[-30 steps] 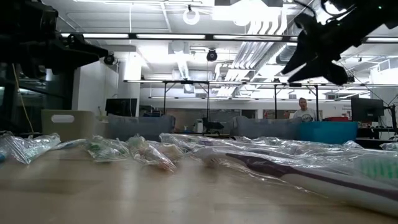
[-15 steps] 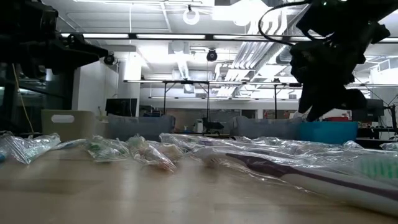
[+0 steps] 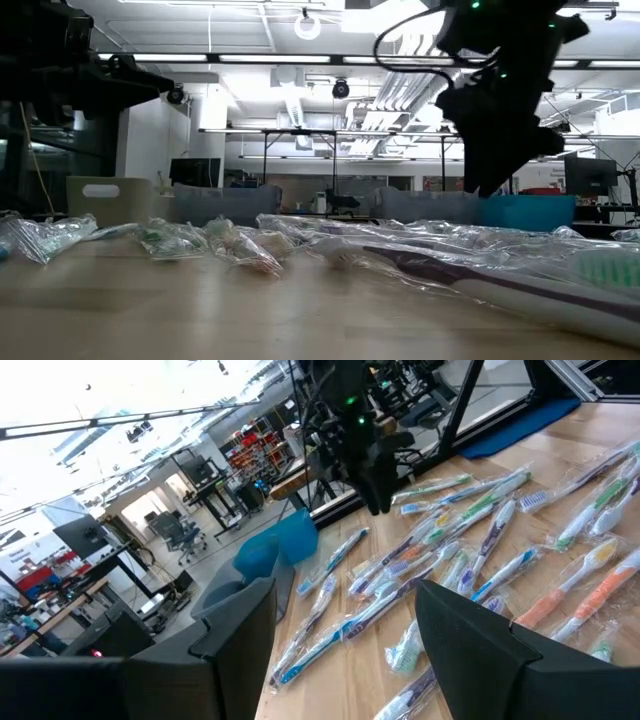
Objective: Pick & Place Toothbrushes
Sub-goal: Put the orange toothbrush into the blue bin
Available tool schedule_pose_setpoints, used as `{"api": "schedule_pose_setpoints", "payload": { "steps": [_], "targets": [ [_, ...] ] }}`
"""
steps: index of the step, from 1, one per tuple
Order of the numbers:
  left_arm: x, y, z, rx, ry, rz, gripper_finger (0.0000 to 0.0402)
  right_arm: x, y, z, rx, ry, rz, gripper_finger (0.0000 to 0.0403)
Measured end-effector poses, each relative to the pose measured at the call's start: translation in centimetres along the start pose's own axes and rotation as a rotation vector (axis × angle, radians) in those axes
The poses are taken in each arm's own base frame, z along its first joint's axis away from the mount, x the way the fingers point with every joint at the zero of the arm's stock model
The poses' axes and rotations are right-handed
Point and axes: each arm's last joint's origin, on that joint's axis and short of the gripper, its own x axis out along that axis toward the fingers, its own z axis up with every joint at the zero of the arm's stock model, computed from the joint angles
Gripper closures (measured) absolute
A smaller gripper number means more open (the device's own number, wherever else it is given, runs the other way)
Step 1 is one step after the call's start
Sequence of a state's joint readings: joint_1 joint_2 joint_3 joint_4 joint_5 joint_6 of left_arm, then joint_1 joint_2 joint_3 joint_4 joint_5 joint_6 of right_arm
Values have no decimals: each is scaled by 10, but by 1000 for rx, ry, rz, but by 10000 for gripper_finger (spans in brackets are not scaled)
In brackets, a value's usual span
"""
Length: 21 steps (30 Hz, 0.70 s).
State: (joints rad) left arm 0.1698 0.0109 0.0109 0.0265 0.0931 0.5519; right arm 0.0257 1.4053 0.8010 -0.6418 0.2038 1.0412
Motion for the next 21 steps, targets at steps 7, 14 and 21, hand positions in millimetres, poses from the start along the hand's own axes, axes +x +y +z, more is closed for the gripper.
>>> {"api": "schedule_pose_setpoints", "payload": {
  "steps": [7, 14, 21],
  "targets": [
    [0, 0, 0, 0, 0, 0, 169, 20, 15, 9, -40, 31, -71, 275],
    [0, 0, 0, 0, 0, 0, 169, 34, 17, 7, -60, 66, -125, 275],
    [0, 0, 0, 0, 0, 0, 169, 34, 19, 3, -52, 71, -121, 275]
  ]
}}
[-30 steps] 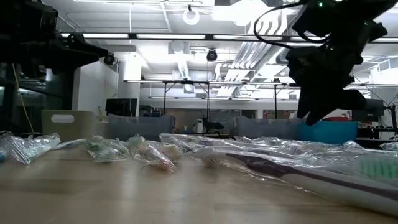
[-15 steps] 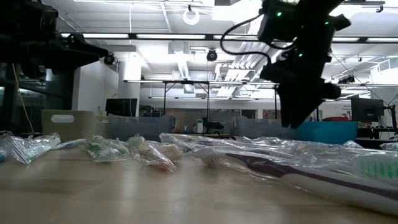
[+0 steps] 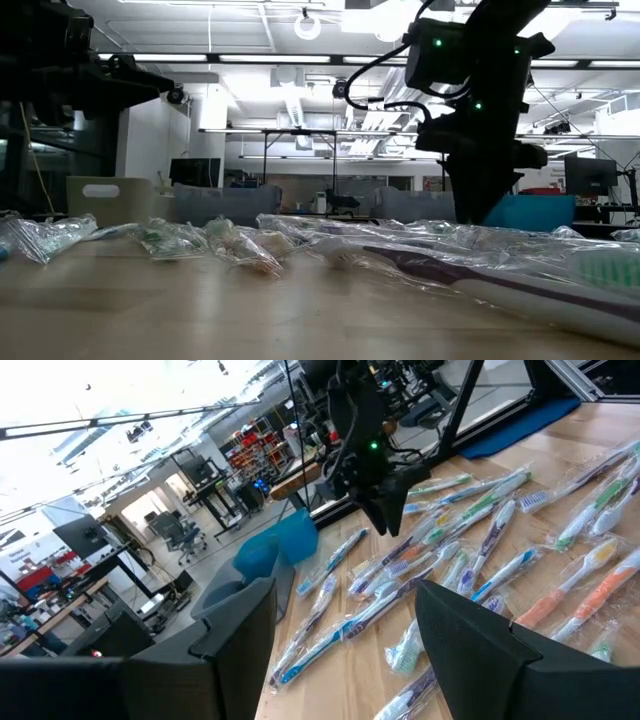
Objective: Pick & Place Toothbrushes
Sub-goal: Put the orange toothbrush into the blue bin
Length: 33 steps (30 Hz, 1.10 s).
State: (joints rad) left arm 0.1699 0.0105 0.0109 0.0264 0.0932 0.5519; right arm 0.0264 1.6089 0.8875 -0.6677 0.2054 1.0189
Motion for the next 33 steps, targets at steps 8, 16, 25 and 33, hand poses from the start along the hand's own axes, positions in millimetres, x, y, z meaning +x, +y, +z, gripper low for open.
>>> {"api": "schedule_pose_setpoints", "payload": {
  "steps": [8, 16, 25, 33],
  "targets": [
    [0, 0, 0, 0, 0, 0, 169, -3, 6, -15, -25, 94, 32, 275],
    [0, 0, 0, 0, 0, 0, 169, -8, 2, -36, -27, 229, -40, 275],
    [0, 0, 0, 0, 0, 0, 169, -10, 6, -45, -48, 262, -30, 275],
    [0, 0, 0, 0, 0, 0, 169, -10, 8, -44, -47, 226, -16, 275]
  ]
}}
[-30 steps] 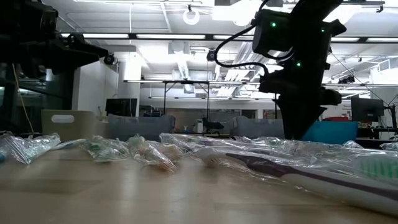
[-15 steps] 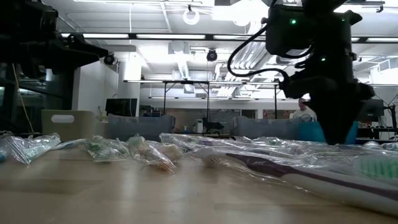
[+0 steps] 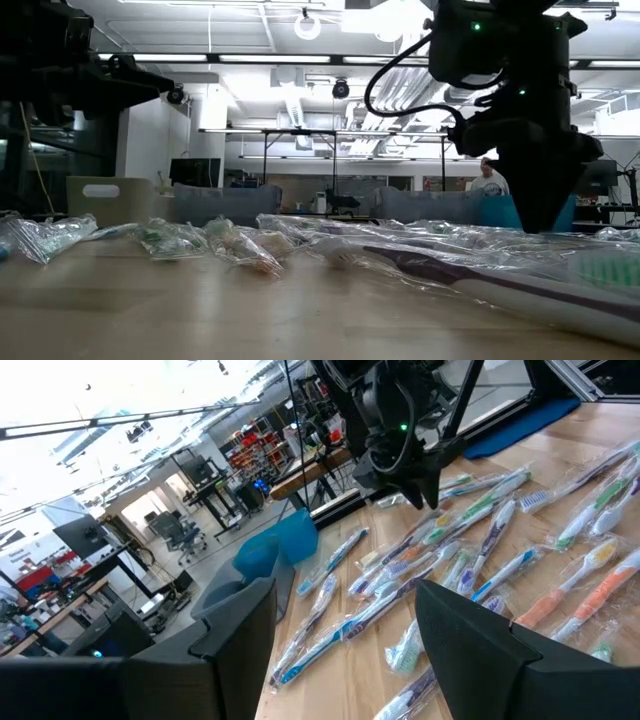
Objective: Pick & Place Toothbrushes
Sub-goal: Put the orange toothbrush into the blue bin
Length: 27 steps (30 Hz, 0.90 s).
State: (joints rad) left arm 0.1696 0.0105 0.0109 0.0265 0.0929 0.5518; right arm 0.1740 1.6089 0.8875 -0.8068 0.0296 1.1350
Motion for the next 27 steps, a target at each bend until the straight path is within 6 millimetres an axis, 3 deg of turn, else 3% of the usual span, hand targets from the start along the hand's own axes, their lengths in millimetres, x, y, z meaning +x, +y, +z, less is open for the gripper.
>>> {"api": "schedule_pose_setpoints", "payload": {
  "steps": [9, 19, 27],
  "targets": [
    [0, 0, 0, 0, 0, 0, 169, 5, 6, -12, -17, -32, -34, 275],
    [0, 0, 0, 0, 0, 0, 169, 25, 13, -16, -33, -10, -96, 277],
    [0, 0, 0, 0, 0, 0, 169, 25, 12, -12, -44, -3, -90, 362]
  ]
}}
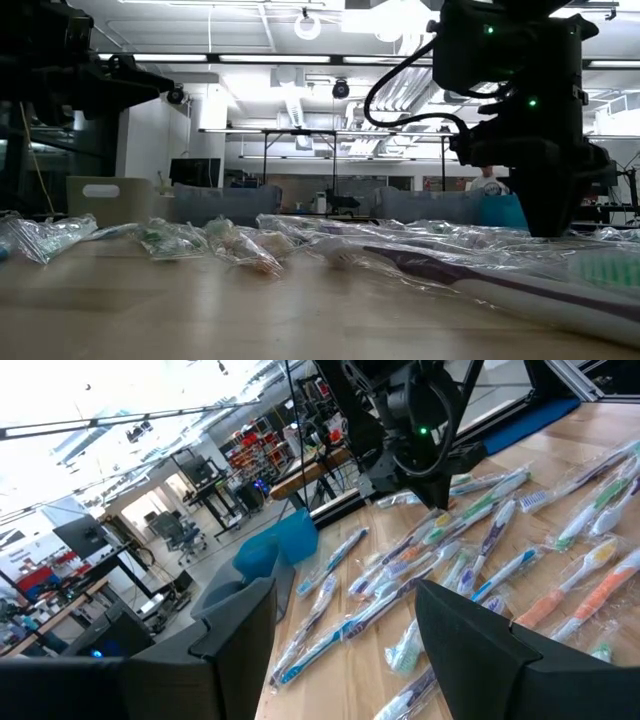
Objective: Pick & Place Toothbrushes
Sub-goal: Put the orange toothbrush into the blue bin
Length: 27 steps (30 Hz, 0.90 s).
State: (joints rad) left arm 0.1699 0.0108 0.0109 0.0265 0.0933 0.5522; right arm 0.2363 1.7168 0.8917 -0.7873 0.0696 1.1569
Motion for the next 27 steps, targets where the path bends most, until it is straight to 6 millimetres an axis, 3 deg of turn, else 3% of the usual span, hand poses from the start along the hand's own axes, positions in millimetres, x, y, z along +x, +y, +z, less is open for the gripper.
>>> {"api": "schedule_pose_setpoints", "payload": {
  "steps": [2, 7, 13, 21, 27],
  "targets": [
    [0, 0, 0, 0, 0, 0, 169, 0, -1, 0, 9, 3, -7, 384],
    [0, 0, 0, 0, 0, 0, 169, -7, -6, -1, 58, 3, -10, 378],
    [0, 0, 0, 0, 0, 0, 169, -40, -29, -7, 160, -50, -36, 389],
    [0, 0, 0, 0, 0, 0, 169, -80, -82, -19, 291, -77, -206, 387],
    [0, 0, 0, 0, 0, 0, 169, -95, -116, -8, 329, -130, -275, 387]
  ]
}}
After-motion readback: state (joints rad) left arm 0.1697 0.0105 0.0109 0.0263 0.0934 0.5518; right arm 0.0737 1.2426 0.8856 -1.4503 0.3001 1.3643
